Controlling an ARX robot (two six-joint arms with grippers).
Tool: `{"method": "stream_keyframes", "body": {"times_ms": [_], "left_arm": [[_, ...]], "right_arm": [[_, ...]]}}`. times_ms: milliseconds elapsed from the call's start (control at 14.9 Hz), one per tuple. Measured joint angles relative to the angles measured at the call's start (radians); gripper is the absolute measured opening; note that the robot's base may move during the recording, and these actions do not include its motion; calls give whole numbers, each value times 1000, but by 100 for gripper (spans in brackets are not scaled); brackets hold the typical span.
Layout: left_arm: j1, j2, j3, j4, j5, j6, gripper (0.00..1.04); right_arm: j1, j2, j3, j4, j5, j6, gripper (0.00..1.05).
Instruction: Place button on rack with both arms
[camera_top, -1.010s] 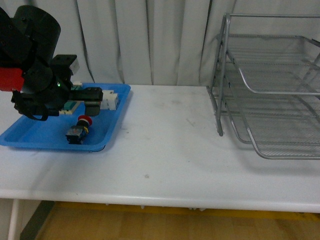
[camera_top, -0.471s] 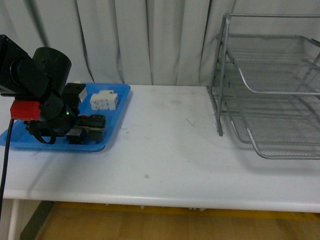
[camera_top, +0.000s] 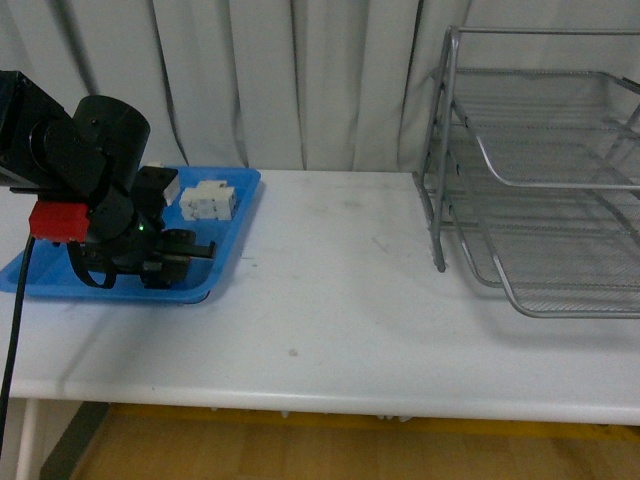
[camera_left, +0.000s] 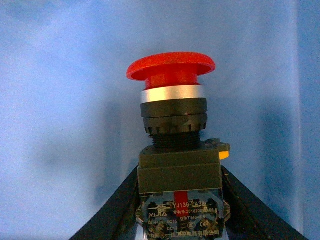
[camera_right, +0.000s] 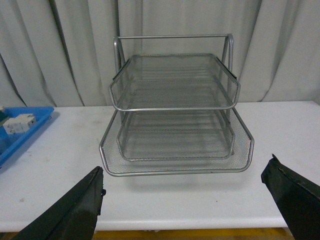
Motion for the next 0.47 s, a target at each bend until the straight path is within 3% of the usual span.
{"method": "stream_keyframes", "body": {"times_ms": [471], "left_arm": [[-4,-28,-3,-8,0,-3,37]], "right_arm": [[0,0,0,0,0,0,98]]}}
